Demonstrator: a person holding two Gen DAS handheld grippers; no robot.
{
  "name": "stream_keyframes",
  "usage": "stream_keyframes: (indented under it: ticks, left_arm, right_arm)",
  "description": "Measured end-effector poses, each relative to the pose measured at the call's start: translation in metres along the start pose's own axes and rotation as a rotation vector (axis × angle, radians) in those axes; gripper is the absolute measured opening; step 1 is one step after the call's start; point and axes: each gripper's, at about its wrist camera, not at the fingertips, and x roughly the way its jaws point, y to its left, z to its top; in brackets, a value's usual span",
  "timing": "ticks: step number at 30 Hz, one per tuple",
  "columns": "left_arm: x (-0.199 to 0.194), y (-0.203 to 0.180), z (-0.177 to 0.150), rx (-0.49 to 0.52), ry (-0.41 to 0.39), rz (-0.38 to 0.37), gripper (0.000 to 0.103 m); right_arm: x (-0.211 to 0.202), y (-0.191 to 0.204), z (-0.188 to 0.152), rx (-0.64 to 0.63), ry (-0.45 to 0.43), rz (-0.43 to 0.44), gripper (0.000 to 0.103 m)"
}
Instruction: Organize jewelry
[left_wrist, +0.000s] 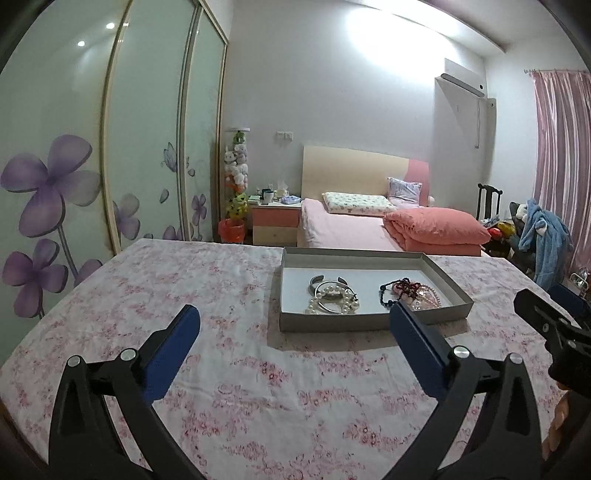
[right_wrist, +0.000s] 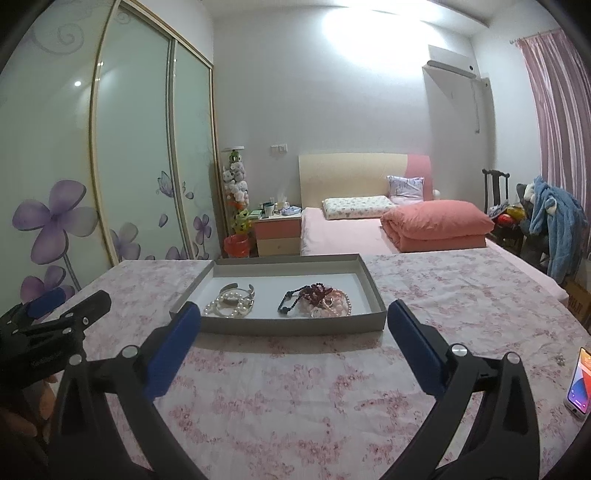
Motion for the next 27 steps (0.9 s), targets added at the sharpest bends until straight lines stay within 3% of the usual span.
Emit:
stream_keyframes:
  ticks: [9, 27]
  left_arm:
    - [-0.017, -0.003, -0.011, 0.017, -0.052, 0.014, 0.101]
    - [-0.02, -0.003, -0.016, 0.006, -0.048, 0.011, 0.101]
  right_arm:
    - [-0.013, 0.005, -0.014, -0.042, -0.051, 0.003, 0.099]
    - [-0.01, -0.002, -0.017, 0.001, -0.049, -0.002, 0.099]
